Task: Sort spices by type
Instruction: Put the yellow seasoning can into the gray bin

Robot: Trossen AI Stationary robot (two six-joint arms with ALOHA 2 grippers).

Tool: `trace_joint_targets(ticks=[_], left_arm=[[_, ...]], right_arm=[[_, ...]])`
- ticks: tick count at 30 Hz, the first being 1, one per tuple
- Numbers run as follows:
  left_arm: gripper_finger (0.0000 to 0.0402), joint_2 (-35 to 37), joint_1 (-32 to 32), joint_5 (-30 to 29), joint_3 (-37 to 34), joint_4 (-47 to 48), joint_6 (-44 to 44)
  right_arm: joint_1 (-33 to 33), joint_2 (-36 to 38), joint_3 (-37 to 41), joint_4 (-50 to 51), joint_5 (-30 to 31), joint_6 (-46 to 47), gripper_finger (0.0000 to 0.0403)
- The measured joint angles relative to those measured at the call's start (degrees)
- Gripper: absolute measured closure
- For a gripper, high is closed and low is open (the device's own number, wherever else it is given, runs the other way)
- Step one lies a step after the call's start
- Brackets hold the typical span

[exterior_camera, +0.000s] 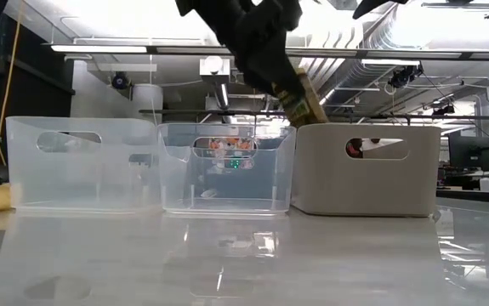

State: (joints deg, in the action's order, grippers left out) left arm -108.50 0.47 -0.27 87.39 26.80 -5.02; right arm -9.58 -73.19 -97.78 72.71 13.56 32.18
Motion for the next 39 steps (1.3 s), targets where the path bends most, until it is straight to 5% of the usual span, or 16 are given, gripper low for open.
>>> trace_joint_targets(ticks=[18,39], left_arm=[[0.0196,-5.6,2.2,-1.9,0.1,-1.5,-6.3],[0.0113,-6.0,2.6,-1.9,3.4,-2.2,-8.8]], right_arm=[[0.0,0.0,0.0,-0.1,0.0,0.5,0.0139],[0.0,0.0,0.0,-0.1,0.0,0.6,0.0139]])
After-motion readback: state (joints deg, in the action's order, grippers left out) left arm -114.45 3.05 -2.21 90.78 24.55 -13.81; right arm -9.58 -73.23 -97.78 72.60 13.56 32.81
